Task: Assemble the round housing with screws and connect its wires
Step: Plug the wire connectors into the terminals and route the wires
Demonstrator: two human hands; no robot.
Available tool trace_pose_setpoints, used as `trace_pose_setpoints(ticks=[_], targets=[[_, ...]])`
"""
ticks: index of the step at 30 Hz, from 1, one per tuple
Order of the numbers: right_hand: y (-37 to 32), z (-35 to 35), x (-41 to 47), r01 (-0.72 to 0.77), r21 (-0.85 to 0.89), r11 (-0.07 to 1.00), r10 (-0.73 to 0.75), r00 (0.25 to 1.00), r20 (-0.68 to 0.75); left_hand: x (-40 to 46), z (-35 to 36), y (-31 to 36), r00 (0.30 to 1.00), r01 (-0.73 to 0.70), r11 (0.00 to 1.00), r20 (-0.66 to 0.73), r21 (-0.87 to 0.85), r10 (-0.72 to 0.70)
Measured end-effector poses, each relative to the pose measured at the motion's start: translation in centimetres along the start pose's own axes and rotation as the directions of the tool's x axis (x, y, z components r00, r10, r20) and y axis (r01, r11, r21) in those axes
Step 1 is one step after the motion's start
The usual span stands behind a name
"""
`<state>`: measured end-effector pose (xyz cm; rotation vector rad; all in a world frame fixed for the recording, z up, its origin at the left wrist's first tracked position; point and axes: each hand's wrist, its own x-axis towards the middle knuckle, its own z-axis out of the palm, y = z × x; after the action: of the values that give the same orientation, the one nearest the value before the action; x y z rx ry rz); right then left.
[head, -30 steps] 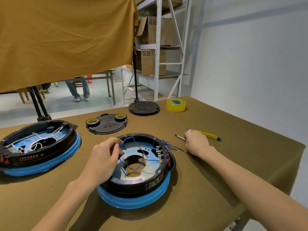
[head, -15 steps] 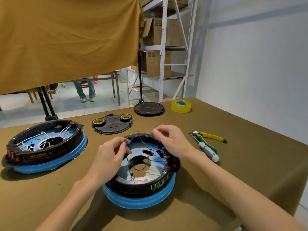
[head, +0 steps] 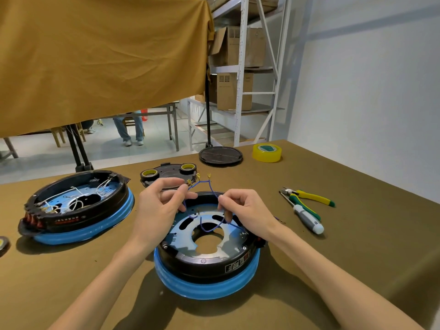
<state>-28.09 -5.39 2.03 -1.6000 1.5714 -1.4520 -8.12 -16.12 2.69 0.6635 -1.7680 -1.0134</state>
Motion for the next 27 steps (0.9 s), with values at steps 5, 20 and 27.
trace_pose_setpoints(ticks=[5,20,27], targets=[[0.5,0.0,0.5,-0.031,0.113,0.993,0.043,0.993,-0.114,0.4,0.0,0.0,0.967,0.182,0.98,0.194,-0.08,-0.163],[2.8,-0.6,1.0,-0.362,-0.438,0.823,0.277,0.928,-0.249,0.6,-1.5,2.6,0.995,-0.09,0.992,-0.04,-0.083,0.087],[2.5,-1.6,3.1,-0.25,-0.353,0.902,0.248,0.967,-0.051,-0.9,0.2,2.4,0.958,-0.266,0.941,0.167,0.207,0.234]])
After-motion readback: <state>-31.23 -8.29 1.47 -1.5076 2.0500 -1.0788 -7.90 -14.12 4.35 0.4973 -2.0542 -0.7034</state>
